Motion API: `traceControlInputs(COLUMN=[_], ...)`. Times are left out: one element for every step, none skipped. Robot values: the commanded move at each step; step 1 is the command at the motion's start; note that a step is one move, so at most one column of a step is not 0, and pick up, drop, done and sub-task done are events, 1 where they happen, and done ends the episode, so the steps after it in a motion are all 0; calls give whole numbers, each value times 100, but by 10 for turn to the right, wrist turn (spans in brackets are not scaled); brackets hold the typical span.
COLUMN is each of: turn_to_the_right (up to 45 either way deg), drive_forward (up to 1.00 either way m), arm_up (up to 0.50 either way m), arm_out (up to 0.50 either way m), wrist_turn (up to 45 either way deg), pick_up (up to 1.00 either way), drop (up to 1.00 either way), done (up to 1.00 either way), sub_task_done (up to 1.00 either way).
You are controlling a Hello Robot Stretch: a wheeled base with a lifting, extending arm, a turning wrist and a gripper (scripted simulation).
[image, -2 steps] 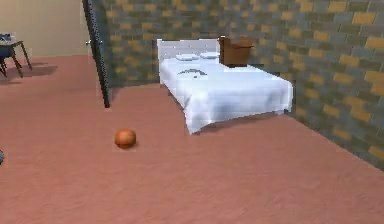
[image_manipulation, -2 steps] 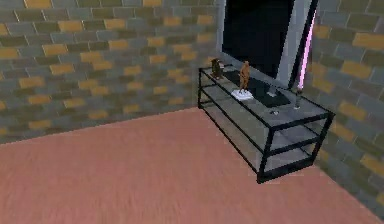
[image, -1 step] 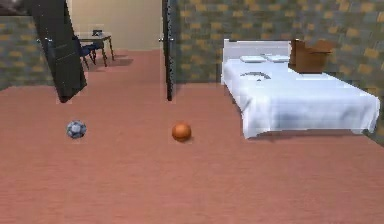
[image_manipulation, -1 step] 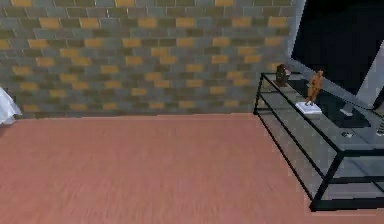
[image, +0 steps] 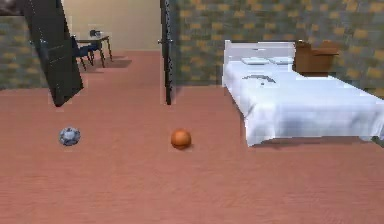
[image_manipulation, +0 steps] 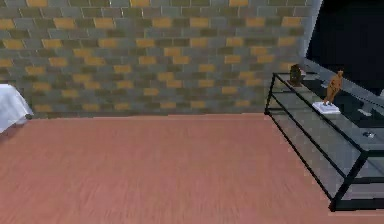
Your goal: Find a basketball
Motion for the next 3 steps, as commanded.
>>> traceControlInputs(turn_to_the_right=[-240,-30,0], drive_forward=[0,0,100], arm_up=[0,0,0], arm_out=[0,0,0], wrist_turn=[0,0,0], pick_up=[0,0,0], drop=[0,0,0], done=[0,0,0], sub_task_done=[0,0,0])
